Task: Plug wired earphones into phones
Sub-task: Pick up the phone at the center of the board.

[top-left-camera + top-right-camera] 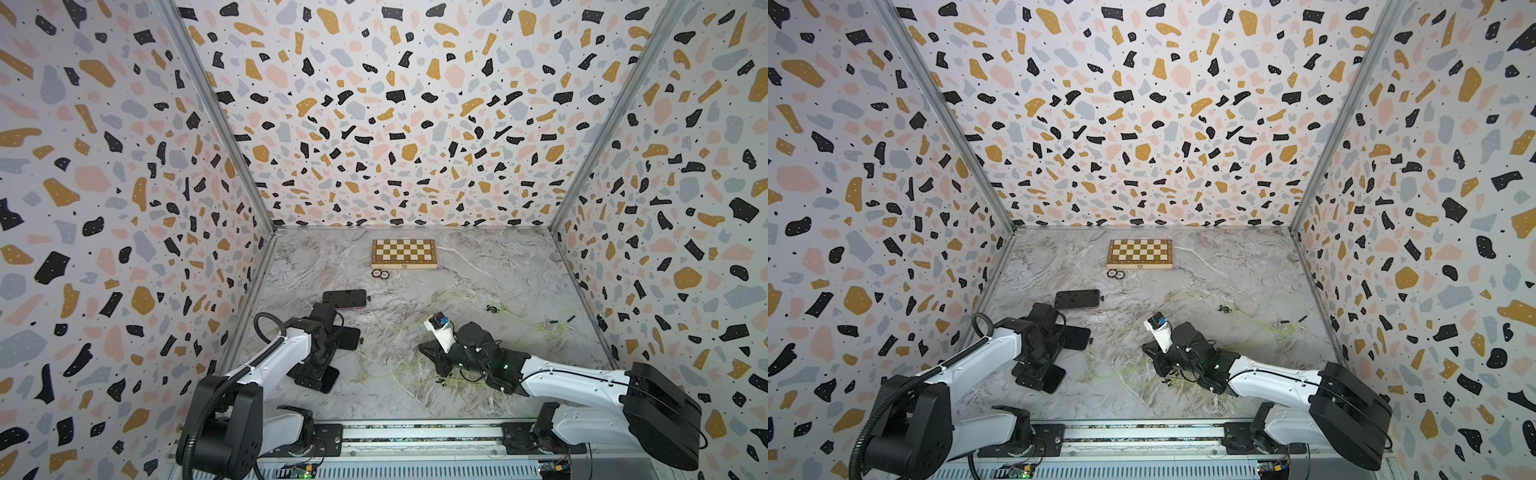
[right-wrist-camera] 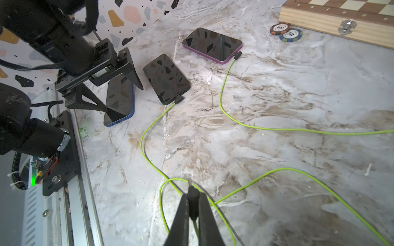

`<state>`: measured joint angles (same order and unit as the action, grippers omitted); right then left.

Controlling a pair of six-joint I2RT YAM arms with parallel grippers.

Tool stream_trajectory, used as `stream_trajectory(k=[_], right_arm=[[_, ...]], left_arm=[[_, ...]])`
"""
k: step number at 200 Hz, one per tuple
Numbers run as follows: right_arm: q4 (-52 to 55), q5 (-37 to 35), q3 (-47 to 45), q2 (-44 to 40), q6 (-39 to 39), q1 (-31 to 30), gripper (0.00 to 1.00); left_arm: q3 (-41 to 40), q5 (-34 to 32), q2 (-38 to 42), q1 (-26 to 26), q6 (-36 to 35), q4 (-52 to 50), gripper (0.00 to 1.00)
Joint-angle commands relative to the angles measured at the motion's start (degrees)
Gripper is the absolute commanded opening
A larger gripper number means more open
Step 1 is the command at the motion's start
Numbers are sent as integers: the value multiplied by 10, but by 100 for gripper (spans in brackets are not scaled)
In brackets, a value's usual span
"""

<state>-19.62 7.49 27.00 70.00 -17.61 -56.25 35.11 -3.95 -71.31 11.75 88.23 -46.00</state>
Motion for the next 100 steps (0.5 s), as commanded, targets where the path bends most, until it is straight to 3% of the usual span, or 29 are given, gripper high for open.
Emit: stream_trajectory(k=[1, 100], right_arm=[[-6, -12, 11, 4, 9, -8, 0], [1, -35, 25, 30, 17, -30, 0]], left_arm=[[-9, -10, 7, -11, 13, -30, 98], [-14, -19, -29, -17, -5, -15, 94]])
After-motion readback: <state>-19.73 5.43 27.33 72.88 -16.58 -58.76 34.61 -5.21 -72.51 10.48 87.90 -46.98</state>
